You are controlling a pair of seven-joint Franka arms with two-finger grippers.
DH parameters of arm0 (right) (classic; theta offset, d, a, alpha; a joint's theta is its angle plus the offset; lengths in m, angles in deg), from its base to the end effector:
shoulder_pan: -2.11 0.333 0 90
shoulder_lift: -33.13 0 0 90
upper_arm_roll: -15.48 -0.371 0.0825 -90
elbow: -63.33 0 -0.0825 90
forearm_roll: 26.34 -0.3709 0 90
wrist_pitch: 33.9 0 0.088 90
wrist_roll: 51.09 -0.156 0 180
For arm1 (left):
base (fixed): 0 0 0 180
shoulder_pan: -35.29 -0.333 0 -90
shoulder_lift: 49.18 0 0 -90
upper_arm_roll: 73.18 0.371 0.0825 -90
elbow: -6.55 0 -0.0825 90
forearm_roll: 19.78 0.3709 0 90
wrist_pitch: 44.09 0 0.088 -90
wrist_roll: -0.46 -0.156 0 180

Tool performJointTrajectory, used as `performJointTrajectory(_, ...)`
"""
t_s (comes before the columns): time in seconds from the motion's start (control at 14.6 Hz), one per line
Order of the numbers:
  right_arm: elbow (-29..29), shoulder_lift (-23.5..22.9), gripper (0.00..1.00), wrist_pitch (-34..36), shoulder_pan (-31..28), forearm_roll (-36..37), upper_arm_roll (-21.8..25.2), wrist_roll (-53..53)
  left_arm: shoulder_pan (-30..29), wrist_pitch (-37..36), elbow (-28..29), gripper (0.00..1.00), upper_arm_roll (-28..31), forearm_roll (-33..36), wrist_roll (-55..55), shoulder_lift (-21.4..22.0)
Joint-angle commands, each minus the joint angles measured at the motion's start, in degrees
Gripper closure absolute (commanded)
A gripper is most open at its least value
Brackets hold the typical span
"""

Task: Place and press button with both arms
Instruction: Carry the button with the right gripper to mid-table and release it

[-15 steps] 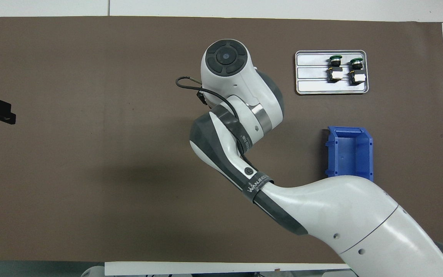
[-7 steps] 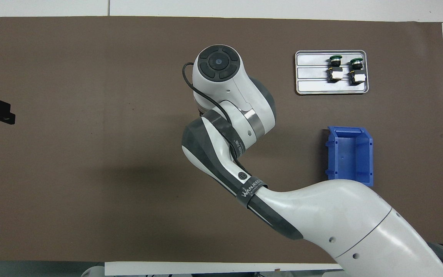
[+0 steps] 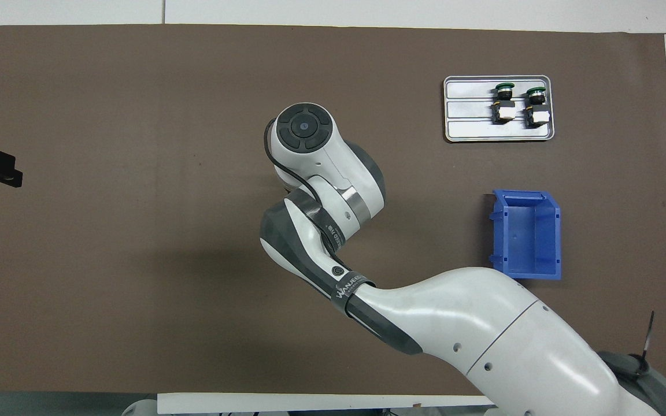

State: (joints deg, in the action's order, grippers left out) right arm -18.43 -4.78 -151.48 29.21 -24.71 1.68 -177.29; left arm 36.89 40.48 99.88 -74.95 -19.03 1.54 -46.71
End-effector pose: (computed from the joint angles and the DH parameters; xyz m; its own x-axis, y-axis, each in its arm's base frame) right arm 0.5816 0.4555 0.3143 0.0437 -0.9953 -0.0863 -0.9948 -0.0513 0.0884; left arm 0.5081 -0.0281 0.6194 0.9933 -0.0382 -0.1093 -0.0402 -0.9991 -0.0165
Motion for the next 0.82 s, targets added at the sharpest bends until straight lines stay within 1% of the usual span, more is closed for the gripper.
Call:
performJointTrajectory(0.0,-2.26,1.00,0.75,-1.25,-1.09,-0.40,-0.27,-0.90,-0.72,-0.72,1.15,0.00,-0.42,1.01,-0.11,1.31)
performJointTrajectory(0.07,-3.14,1.00,0.64,-2.47,-1.09,-0.40,-0.35,-0.72,-0.72,-0.72,1.15,0.00,-0.42,0.92,-0.11,1.31)
performJointTrajectory(0.14,-3.67,1.00,0.37,-2.75,-1.01,-0.23,-0.35,-0.28,-0.81,-0.72,1.15,0.00,-0.42,0.92,-0.11,1.31)
performJointTrajectory(0.21,-3.67,1.09,0.00,-2.66,-0.40,0.65,-0.27,1.64,-0.81,-0.72,1.15,0.00,-0.42,0.92,-0.02,1.31)
performJointTrajectory(0.34,-2.27,1.35,0.01,-0.04,-1.26,0.13,-0.35,4.29,-0.72,-0.72,1.15,0.00,-0.42,1.01,-0.19,1.31)
performJointTrajectory(0.55,2.11,1.79,0.01,6.28,-3.37,-0.14,-0.44,6.30,-0.28,-0.64,1.24,0.00,-0.51,1.01,-0.19,1.31)
performJointTrajectory(0.75,2.04,7.31,0.01,12.17,-8.19,-0.31,-0.44,25.67,-0.02,-0.72,1.15,0.00,-0.60,0.92,-0.11,1.31)
